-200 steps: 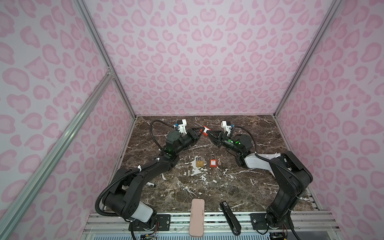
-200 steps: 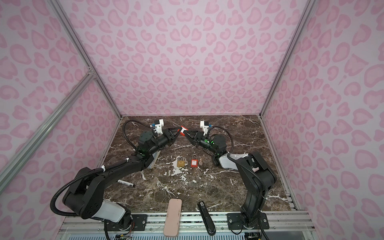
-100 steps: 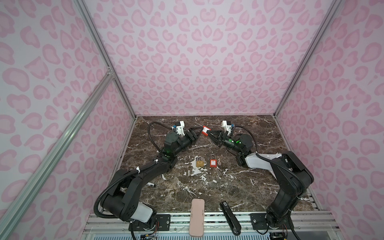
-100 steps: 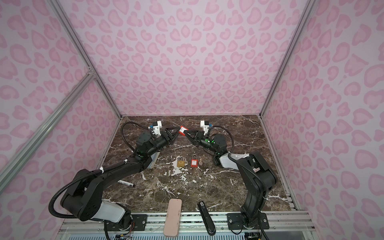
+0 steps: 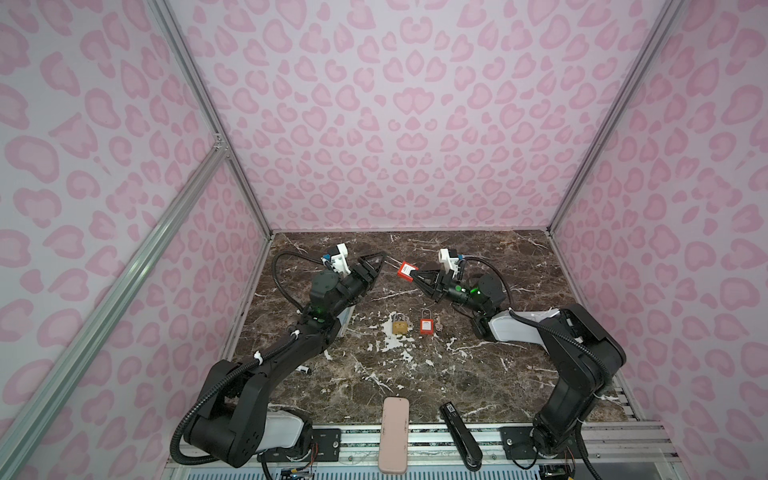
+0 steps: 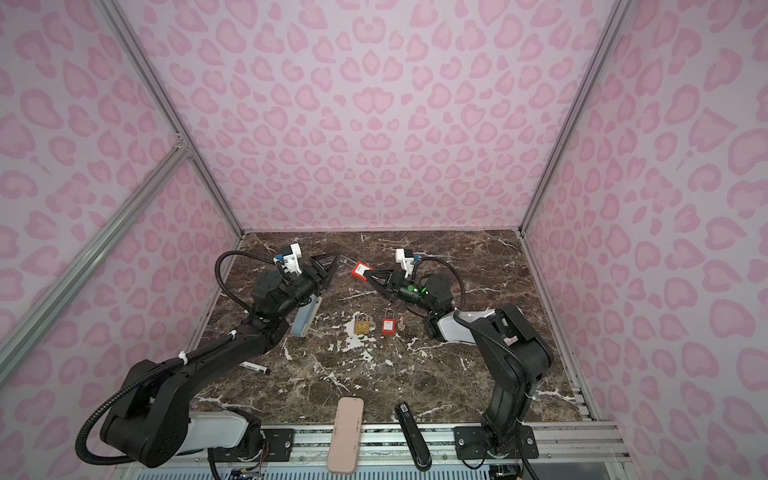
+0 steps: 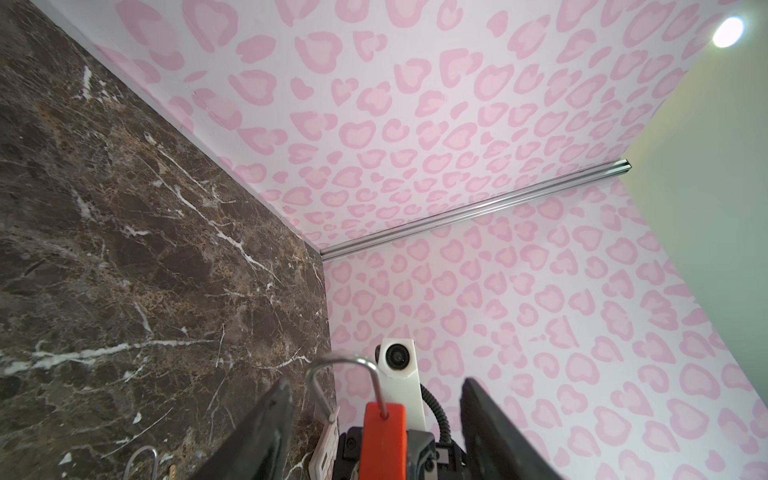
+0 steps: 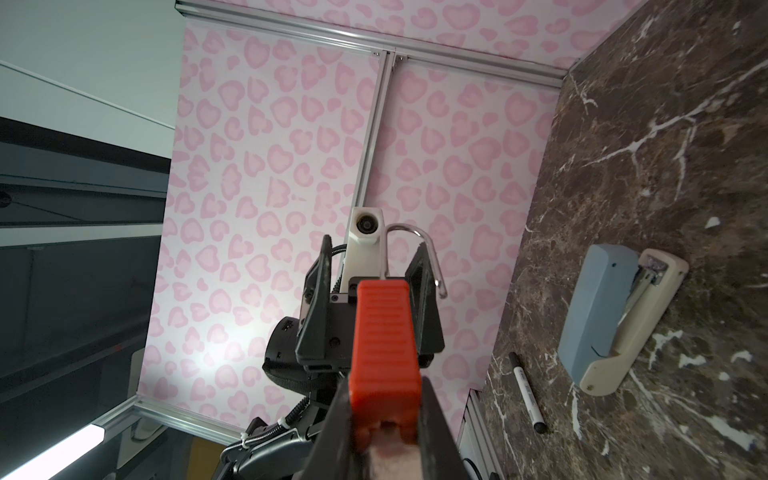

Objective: Lock with the key

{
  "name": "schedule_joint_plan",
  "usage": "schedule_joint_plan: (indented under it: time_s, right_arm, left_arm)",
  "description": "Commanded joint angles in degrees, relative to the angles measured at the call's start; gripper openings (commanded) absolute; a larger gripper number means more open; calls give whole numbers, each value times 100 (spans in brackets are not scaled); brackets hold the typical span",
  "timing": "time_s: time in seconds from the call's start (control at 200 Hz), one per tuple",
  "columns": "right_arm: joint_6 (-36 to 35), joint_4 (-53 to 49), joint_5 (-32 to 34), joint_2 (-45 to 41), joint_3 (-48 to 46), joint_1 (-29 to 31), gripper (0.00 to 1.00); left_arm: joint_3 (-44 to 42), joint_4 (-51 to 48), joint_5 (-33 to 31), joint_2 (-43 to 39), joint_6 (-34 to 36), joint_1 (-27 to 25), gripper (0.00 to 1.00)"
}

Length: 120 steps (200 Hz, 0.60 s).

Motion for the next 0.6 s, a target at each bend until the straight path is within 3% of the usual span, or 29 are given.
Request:
schedule_joint_plan:
  time_s: [0.0, 0.28, 0.595]
  right_arm:
    - [292, 901, -94, 109, -9, 77, 5]
    - [378, 993, -258, 261, 140, 303, 5]
    - [340, 991, -184, 396, 186, 321, 5]
  left_arm:
    - [-28, 149, 25, -80, 94, 43, 66]
    - [-126, 178, -26, -156, 69, 85, 66]
    - [-106, 104, -24, -235, 68, 89, 54]
